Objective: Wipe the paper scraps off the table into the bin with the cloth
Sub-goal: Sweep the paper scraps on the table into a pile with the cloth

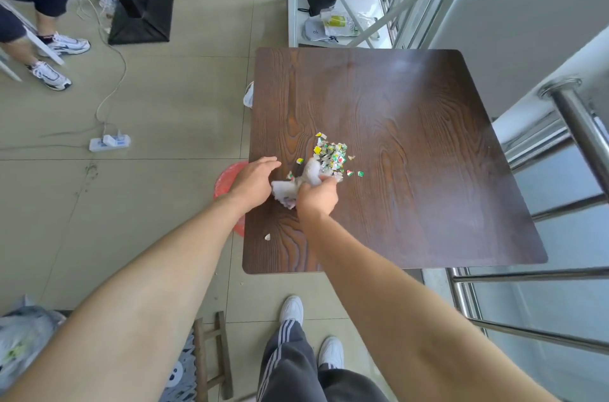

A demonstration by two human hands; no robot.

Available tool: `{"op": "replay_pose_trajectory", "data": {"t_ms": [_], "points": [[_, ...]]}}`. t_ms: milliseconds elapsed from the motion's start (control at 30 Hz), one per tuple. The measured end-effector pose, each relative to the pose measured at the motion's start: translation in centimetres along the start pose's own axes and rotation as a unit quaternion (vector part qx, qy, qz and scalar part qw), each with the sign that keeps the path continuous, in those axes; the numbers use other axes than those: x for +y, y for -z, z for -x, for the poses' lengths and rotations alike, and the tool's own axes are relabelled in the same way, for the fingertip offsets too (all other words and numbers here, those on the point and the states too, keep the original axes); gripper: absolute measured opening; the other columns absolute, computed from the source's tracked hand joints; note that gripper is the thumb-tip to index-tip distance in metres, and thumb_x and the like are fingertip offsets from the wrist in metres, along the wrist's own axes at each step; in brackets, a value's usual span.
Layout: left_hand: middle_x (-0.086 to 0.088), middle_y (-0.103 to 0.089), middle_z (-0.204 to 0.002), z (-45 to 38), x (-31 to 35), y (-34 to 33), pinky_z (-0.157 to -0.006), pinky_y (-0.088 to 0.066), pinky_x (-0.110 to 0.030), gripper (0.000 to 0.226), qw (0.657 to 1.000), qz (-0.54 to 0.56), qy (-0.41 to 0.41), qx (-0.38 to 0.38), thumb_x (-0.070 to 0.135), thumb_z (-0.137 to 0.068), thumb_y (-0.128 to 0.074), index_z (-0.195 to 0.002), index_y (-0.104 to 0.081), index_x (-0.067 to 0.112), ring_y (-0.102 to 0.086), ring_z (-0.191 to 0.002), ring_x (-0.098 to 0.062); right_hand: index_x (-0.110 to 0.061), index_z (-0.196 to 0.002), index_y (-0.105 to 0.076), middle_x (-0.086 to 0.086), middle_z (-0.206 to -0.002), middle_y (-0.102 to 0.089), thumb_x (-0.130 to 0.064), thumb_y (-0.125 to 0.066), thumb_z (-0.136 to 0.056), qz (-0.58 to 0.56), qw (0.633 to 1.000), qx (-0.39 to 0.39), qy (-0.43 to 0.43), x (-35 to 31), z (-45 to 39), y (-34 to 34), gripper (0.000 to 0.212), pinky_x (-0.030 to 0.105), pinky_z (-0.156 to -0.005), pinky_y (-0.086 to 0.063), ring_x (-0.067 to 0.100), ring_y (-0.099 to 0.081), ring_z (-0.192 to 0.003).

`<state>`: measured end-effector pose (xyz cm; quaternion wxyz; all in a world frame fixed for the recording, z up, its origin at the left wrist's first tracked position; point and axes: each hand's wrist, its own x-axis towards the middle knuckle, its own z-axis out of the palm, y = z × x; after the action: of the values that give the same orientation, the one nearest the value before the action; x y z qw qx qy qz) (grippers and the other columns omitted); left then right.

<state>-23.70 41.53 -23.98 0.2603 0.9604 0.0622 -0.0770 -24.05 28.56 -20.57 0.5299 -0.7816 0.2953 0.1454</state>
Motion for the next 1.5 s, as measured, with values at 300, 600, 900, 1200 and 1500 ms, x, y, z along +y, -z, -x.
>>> {"op": "replay_pose_trajectory", "data": {"t_ms": [300,600,900,1200,1500], "points": [[-0.005,-0.053,-0.137,0.1,-1.3,0.9,-0.106,-0.029,-0.019,0.058,0.997,0.070,-0.011,0.007,-0.021,-0.080,-0.033,-0.124,-0.059,0.006,-0.049,-0.125,-0.022,-0.007,-0.115,-0.054,0.013,-0.114,-0.064,-0.011,-0.056,-0.087,0.041,0.999,0.008,0.013,2.8,3.4,2.3,0.029,0.032,-0.090,-0.042,0.030,-0.058,-0.111],[-0.005,-0.055,-0.136,0.4,-2.0,1.3,-0.104,-0.030,-0.020,0.059,0.996,0.083,-0.018,0.006,-0.022,-0.079,-0.033,-0.124,-0.059,0.007,-0.049,-0.124,-0.021,-0.011,-0.114,-0.051,0.013,-0.110,-0.065,-0.009,-0.055,-0.086,0.046,0.999,-0.004,-0.029,5.8,6.5,-2.3,0.028,0.036,-0.090,-0.046,0.032,-0.060,-0.106],[-0.010,-0.056,-0.133,-0.2,-2.6,1.4,-0.100,-0.034,-0.022,0.058,0.996,0.080,-0.029,0.002,-0.021,-0.076,-0.036,-0.123,-0.060,0.004,-0.053,-0.120,-0.026,-0.011,-0.112,-0.054,0.016,-0.112,-0.064,-0.010,-0.058,-0.086,-0.068,0.993,0.080,-0.046,-0.2,-0.6,-5.9,0.027,0.039,-0.090,-0.046,0.035,-0.060,-0.107],[-0.008,-0.050,-0.139,0.7,-1.7,0.9,-0.105,-0.031,-0.026,0.052,0.996,0.060,-0.013,0.059,-0.008,-0.090,-0.041,-0.138,-0.044,0.012,-0.044,-0.128,-0.025,-0.013,-0.111,-0.057,0.012,-0.104,-0.068,-0.012,-0.053,-0.081,0.006,0.994,0.033,0.100,-1.9,-3.2,-2.8,0.031,0.040,-0.088,-0.049,0.032,-0.062,-0.098],[-0.008,-0.050,-0.137,3.9,-0.4,-2.1,-0.104,-0.043,-0.043,0.044,0.994,-0.047,-0.017,0.101,0.006,-0.085,-0.060,-0.129,-0.051,0.005,-0.046,-0.127,-0.025,-0.007,-0.115,-0.057,0.019,-0.111,-0.065,-0.013,-0.052,-0.085,0.029,0.985,0.130,0.113,1.3,-5.0,6.7,0.031,0.037,-0.085,-0.043,0.037,-0.058,-0.105]]}}
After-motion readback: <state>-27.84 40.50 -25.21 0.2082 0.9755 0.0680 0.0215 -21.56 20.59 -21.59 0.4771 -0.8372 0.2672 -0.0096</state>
